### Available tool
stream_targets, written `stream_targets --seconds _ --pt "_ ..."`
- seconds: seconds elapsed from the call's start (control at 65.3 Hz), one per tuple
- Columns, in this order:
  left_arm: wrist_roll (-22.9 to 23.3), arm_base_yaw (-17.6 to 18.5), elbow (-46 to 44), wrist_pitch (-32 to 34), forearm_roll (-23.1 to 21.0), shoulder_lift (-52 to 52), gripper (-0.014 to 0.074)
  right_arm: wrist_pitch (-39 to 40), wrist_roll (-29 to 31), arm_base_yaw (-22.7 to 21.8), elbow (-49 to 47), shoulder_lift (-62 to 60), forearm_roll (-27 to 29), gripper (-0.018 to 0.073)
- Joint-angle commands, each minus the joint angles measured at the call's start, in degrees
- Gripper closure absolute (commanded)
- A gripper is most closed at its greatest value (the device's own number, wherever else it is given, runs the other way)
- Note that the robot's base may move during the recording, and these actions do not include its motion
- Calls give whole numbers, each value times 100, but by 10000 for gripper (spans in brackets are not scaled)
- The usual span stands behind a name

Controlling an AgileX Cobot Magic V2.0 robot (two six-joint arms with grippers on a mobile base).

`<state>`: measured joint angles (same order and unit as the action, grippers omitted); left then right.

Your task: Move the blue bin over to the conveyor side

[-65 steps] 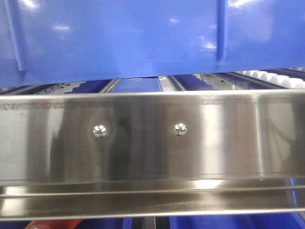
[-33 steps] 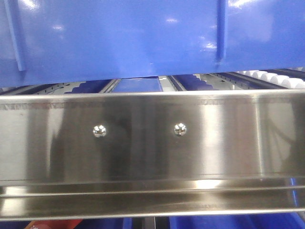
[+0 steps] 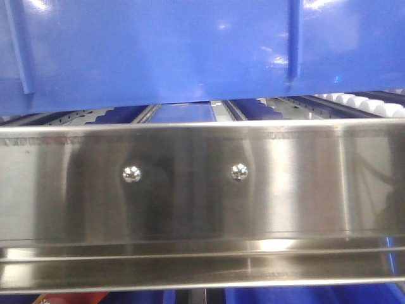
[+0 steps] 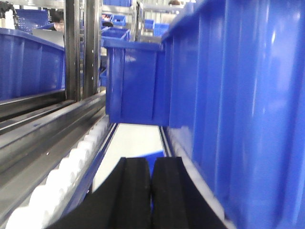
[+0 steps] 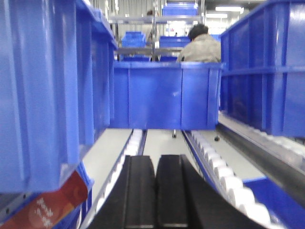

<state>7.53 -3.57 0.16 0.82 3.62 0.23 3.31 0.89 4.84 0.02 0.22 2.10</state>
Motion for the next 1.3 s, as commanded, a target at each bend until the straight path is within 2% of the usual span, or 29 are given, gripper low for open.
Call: stream_targets --seconds 0.0,0.092,0.168,0.276,0.383,0.429,0.52,0.582,0.704,0.811,0.934,1.041,1.194,1.286 --pt "-1 17 -130 108 -80 -23 592 260 12 19 -2 -22 13 637" --pt "-1 17 -836 -322 -12 -23 592 -173 12 19 -387 -22 195 637" --pt "-1 30 -1493 -942 162 -20 589 -783 12 19 -959 -22 195 637" --pt "-1 159 -2621 -1926 214 410 529 -1402 12 19 -1786 -22 195 606" --pt "-328 331 -3609 -2636 214 1014 406 -1618 12 23 -2484 253 195 411" --pt "-500 389 -4030 -2854 214 1338 354 -1618 12 33 -2769 478 195 279" --pt "-569 427 -4581 -2983 214 1876 271 -1618 12 33 -3189 1011 195 82" --pt "-569 427 -4892 -2987 214 2276 216 -1662 12 33 -3404 1382 195 -12" --pt "-569 439 -5290 -3000 108 2923 92 -1690 12 33 -3770 2153 195 0" --pt "-569 699 -5574 -3025 -66 3364 6 -1690 12 123 -4186 2781 195 0" --pt "-569 1021 -5998 -3423 -102 3901 6 -2036 12 377 -4855 3464 195 0" --pt "-556 1173 -6439 -3860 -102 4388 6 -2825 12 685 -5649 4143 195 0" --pt "-129 1184 -7158 -4495 -70 5078 6 -3847 12 1054 -6760 5078 195 0" --pt "-89 1184 -7613 -4956 -59 5508 6 -4388 12 1197 -7425 5630 195 0"
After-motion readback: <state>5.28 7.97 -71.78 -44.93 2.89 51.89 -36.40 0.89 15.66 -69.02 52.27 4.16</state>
